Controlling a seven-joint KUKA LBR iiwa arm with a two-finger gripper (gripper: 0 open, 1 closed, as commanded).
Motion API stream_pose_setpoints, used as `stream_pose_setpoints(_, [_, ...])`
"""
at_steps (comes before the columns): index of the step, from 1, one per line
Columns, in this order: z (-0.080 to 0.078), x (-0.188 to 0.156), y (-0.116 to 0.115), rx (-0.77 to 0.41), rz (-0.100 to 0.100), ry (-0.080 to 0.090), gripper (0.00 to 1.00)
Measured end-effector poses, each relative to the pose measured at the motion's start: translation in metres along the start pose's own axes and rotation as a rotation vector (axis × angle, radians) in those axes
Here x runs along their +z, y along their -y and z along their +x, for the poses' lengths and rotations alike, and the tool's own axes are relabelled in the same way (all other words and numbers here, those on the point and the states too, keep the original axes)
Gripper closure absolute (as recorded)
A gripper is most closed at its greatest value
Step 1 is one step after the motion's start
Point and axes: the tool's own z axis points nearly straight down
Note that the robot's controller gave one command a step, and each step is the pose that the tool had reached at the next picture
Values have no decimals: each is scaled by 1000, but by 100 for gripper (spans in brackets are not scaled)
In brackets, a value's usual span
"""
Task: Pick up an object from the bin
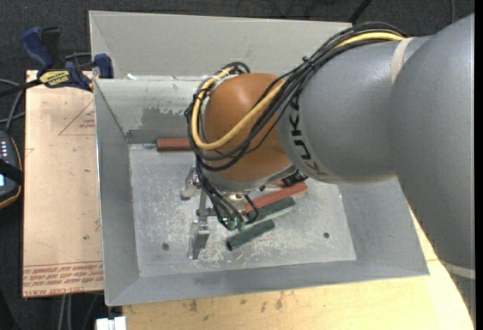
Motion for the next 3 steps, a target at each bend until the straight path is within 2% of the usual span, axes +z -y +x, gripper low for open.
stream_pose_setpoints(1, [-2, -4, 1, 3, -1, 7, 0])
stream_pose_setpoints(2, [1, 30, 26, 36, -4, 12, 0])
stream_pose_setpoints(3, [-4, 47, 46, 49, 2, 0, 0])
